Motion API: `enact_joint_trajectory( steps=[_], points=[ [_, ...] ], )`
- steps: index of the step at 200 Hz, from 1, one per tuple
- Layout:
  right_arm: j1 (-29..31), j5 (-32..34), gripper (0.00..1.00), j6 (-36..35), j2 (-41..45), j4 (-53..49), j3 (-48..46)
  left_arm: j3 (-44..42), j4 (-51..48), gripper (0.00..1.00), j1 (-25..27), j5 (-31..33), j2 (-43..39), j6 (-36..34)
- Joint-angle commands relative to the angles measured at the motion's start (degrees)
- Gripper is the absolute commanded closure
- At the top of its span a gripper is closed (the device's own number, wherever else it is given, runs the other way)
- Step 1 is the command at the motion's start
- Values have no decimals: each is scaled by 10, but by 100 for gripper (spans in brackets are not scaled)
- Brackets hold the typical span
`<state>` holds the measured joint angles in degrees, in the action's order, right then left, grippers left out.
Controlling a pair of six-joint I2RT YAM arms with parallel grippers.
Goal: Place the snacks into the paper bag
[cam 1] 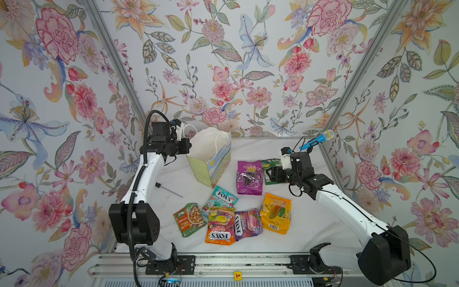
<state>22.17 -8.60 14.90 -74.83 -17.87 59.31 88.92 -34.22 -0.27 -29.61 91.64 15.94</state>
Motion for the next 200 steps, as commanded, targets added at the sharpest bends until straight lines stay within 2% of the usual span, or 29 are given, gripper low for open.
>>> enact_joint_trajectory(
  steps=[1,28,50,76,96,114,152,164,200],
  points=[
    [-12,-42,27,-11,-43,-40,45,7,4,100,-3,-4,0,7],
    [-17,18,28,65,-34,-105,29,9,9,100,-3,-5,0,12],
    [-7,16,29,111,46,-134,-44,6,15,100,-3,-7,0,15],
    [31,60,28,192,142,-233,-108,8,12,100,-4,-6,0,12],
    [11,63,26,239,227,-239,-180,5,13,100,-3,-2,-2,8],
    [-57,36,25,220,245,-220,-211,-4,22,100,-4,-4,-3,10],
    [-186,-118,29,158,176,-121,-232,-5,20,100,-3,-10,3,6],
    [-203,-139,30,134,152,-102,-230,-6,21,100,-3,-11,3,6],
    [-208,-119,40,69,89,-105,-190,-8,29,100,-3,-14,3,10]
  ],
)
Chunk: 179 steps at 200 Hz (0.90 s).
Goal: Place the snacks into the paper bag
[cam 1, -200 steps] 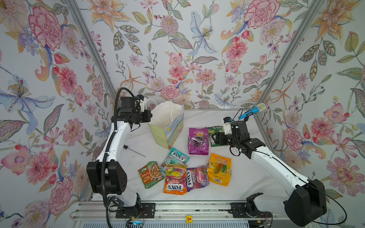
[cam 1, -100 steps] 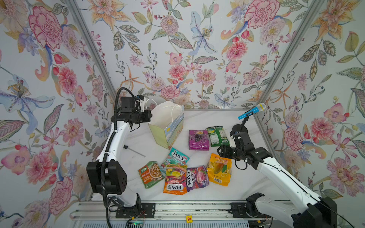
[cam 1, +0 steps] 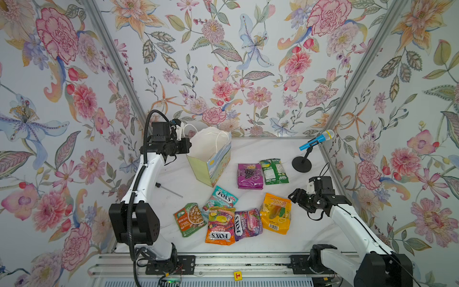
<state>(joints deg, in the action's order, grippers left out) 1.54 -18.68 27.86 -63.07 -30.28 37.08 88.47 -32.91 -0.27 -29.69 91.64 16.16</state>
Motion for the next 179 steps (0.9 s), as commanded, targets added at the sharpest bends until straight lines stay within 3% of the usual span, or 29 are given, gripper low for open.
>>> enact_joint_trajectory(
  steps=[1,63,86,179],
  points=[
    [-1,-19,40,-62,-31,19,34,-4,15,100,-3,-13,3,8],
    [59,11,42,-191,-156,-25,153,7,3,100,-3,-11,11,2],
    [79,27,49,-239,-207,-47,190,7,3,100,-4,-12,13,3],
    [160,69,58,-309,-290,-80,257,14,0,100,-4,-17,15,5]
  ],
)
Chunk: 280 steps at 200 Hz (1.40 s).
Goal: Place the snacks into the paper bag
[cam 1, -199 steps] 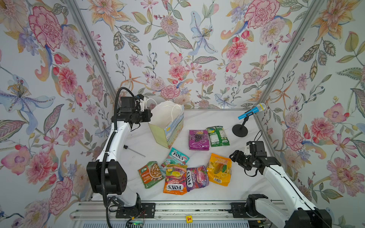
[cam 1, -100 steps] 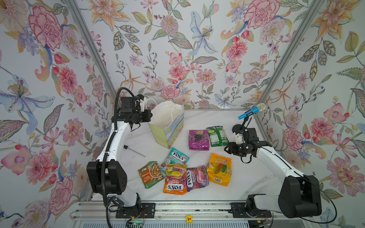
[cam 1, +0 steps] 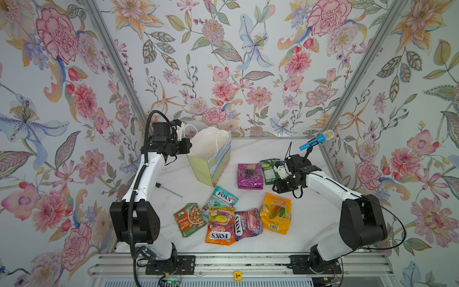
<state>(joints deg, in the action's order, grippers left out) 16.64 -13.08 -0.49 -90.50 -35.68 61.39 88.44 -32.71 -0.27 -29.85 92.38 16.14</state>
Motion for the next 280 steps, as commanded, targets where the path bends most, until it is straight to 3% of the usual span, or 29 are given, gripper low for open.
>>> enact_joint_trajectory(
  steps=[1,92,133,184,280],
  points=[
    [9,14,59,-25,-16,-26,14,14,-2,100,-3,-16,7,6],
    [24,41,68,-22,-62,-27,15,20,-5,100,-3,-16,8,6],
    [22,46,68,-13,-60,-29,15,22,-7,100,-4,-16,6,5],
    [22,10,64,-12,7,-26,36,23,-10,100,-3,-14,6,3],
    [62,27,64,-36,-41,-48,34,23,-9,100,-3,-17,8,5]
  ],
)
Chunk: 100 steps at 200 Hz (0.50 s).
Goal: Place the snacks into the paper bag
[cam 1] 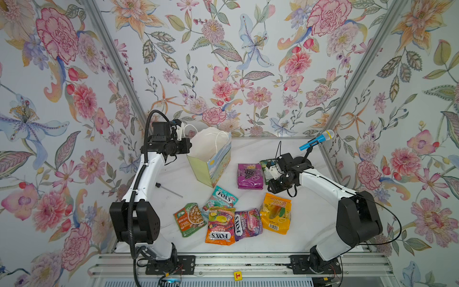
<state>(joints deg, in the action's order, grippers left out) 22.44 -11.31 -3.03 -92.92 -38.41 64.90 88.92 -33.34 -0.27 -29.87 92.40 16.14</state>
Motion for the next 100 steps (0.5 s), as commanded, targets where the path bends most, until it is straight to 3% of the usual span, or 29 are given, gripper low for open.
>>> enact_joint_trajectory(
  steps=[1,100],
  points=[
    [4,10,64,-10,-17,-20,-2,18,-2,100,-3,-17,8,5],
    [1,13,66,-2,-16,-19,-9,19,-6,100,-3,-15,7,3]
  ],
)
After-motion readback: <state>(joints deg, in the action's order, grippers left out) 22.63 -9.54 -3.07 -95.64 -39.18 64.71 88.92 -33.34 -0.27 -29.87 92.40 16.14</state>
